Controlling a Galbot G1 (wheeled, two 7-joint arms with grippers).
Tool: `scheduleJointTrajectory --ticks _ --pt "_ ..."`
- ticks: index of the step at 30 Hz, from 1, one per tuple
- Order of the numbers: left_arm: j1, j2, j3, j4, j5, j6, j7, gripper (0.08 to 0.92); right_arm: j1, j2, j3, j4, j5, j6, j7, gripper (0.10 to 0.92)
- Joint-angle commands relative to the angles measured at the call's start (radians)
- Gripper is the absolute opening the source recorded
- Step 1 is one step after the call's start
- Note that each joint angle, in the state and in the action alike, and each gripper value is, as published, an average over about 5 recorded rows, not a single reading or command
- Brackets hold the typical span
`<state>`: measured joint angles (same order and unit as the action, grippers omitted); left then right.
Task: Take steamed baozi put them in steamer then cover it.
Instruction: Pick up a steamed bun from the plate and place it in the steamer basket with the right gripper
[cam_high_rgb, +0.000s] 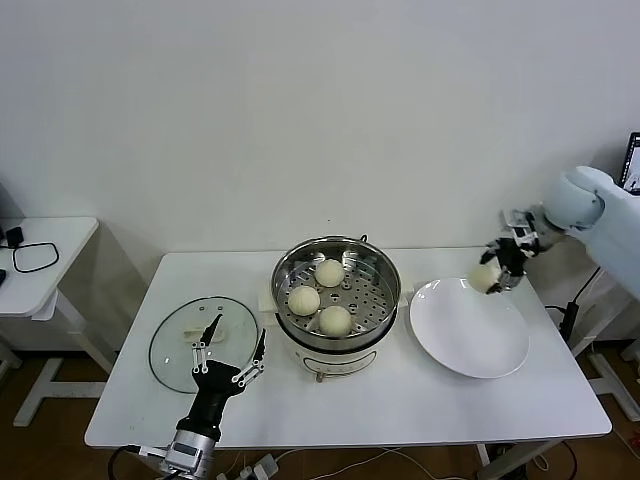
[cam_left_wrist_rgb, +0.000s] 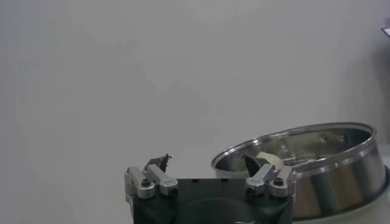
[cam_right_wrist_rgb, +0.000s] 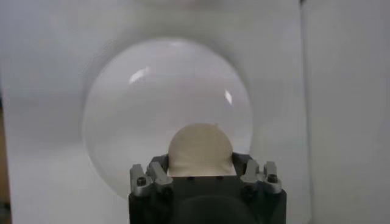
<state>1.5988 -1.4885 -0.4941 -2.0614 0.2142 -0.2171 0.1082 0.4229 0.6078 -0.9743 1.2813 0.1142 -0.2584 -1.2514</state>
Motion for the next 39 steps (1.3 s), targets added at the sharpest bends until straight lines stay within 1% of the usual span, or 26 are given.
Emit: scheduleJointTrajectory --ticks 1,5,9,14,19,24,28,39 --pt "-0.004 0.005 -0.004 0.011 -0.005 -0.012 0.005 0.823 0.436 0.049 -0.454 0.319 0.413 -0.21 0.058 0.704" --pt "-0.007 0.008 -0.01 0.016 -0.008 -0.018 0.007 0.823 0.436 0.138 -0.478 0.324 0.455 -0.24 0.094 0.704" --pt "-0.009 0.01 -0.016 0.019 -0.01 -0.023 0.007 0.823 0.402 0.228 -0.468 0.291 0.46 -0.257 0.11 0.704" --pt "-0.011 0.01 -0.025 0.03 -0.013 -0.024 0.008 0.823 0.347 0.332 -0.422 0.19 0.436 -0.259 0.113 0.704" --pt "-0.009 0.01 -0.035 0.034 -0.02 -0.025 0.011 0.823 0.289 0.403 -0.385 0.063 0.374 -0.25 0.104 0.704" --pt "-0.007 0.01 -0.043 0.043 -0.024 -0.025 0.013 0.823 0.211 0.447 -0.34 -0.037 0.305 -0.239 0.093 0.704" --pt "-0.008 0.011 -0.048 0.044 -0.027 -0.024 0.013 0.823 0.149 0.464 -0.309 -0.089 0.251 -0.229 0.088 0.705" --pt "-0.016 0.013 -0.053 0.055 -0.031 -0.02 0.014 0.823 0.046 0.491 -0.254 -0.138 0.172 -0.218 0.087 0.709"
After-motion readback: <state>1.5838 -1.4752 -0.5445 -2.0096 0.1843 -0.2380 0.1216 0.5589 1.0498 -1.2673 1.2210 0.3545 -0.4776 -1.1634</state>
